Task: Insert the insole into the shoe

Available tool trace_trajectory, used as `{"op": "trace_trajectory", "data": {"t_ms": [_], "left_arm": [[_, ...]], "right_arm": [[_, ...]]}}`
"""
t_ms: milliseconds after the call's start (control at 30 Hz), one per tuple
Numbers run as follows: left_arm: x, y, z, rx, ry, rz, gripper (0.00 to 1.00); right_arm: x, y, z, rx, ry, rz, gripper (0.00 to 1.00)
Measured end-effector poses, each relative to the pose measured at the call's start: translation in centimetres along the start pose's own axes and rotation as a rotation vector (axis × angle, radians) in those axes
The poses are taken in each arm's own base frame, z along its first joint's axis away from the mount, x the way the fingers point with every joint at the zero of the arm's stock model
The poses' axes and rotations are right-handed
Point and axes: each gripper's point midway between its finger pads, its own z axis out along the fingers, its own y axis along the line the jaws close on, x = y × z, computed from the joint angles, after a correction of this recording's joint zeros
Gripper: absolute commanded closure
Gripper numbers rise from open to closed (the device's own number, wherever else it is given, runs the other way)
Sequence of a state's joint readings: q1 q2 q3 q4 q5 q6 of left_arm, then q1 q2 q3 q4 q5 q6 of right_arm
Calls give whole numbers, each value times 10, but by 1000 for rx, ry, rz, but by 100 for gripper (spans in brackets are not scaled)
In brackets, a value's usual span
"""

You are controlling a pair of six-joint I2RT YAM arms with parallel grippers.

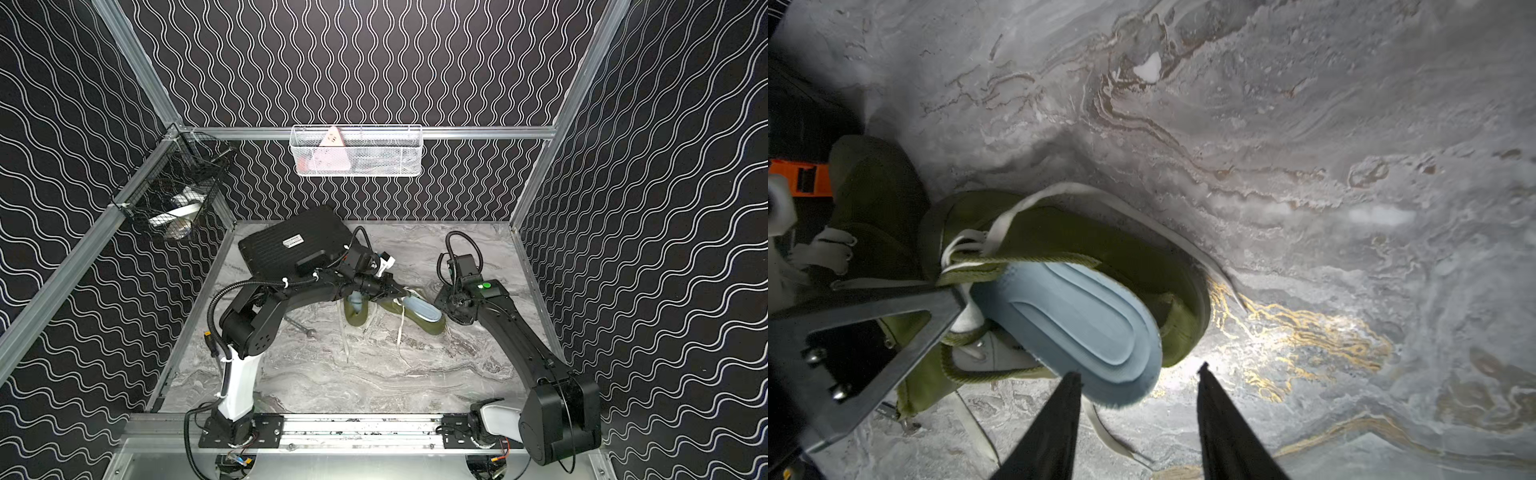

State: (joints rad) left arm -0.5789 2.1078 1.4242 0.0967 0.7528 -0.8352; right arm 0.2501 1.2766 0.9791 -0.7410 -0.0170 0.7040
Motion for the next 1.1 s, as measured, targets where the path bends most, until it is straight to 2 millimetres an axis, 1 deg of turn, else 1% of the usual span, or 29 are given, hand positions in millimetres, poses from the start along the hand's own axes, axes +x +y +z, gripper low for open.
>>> {"op": "trace_trajectory", "data": {"t_ms": [167,400,567,767,867,967,1100], "left_arm": [[4,2,1,-4,7,-3,100],[5,2,1,-4,8,4,100],[5,3,1,-2,10,3,100],[4,2,1,0,9,5,100],[4,2,2,1,10,6,100],[4,2,2,1,12,5,100],[4,2,2,2,12,5,100]], "right_arm": [[12,-7,10,-11,36,74,58],[18,-13,21,-37,54,158,63],[22,-10,29,-70,76,177,64],[21,-3,38,-99,96,183,64],[22,-3,42,-105,104,186,66],[24,-3,47,-109,116,187,72],[26,0,50,-121,130,183,90]]}}
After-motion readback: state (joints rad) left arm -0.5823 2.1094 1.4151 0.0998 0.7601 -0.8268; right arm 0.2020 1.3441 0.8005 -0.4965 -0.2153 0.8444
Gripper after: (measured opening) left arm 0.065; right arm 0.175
